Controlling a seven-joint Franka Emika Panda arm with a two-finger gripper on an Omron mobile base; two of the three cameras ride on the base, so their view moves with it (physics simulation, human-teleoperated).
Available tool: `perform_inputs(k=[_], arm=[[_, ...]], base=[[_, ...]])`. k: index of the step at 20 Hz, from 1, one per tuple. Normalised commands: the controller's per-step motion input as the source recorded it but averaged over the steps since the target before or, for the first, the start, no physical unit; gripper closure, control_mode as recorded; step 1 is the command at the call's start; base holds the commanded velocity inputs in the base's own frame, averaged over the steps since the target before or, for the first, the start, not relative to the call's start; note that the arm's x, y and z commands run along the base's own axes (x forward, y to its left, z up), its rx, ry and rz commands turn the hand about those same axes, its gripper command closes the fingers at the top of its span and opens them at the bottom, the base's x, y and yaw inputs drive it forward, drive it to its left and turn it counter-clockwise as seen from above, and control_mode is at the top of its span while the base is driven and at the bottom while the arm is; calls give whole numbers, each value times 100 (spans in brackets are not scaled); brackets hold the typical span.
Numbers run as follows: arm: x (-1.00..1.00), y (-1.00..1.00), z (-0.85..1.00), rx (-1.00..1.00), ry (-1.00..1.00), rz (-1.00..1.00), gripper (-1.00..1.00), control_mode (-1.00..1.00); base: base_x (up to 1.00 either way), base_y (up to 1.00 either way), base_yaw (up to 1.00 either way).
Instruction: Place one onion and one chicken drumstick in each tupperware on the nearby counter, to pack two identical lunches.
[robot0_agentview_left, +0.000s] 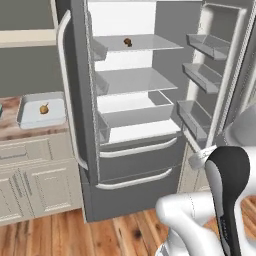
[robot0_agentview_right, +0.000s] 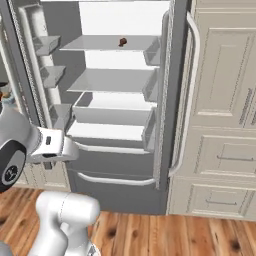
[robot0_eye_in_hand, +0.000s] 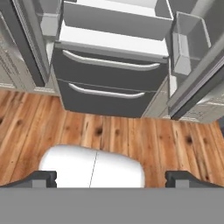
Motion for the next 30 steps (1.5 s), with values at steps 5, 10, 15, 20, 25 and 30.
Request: perform_inputs(k=[5, 10, 15, 20, 25, 30], arm=[[0, 0, 0, 0, 0, 0, -100, 100], [0, 0, 0, 0, 0, 0, -100, 100], [0, 0, 0, 0, 0, 0, -100, 100], [0, 0, 0, 0, 0, 0, -100, 100], [13, 0, 1, 0, -1, 1, -100, -100], [1, 0, 38, 0, -18, 1, -100, -100]], base=[[39, -22, 0], [94, 29, 0], [99, 10, 0], [86, 11, 0], [40, 5, 0], [0, 0, 0]])
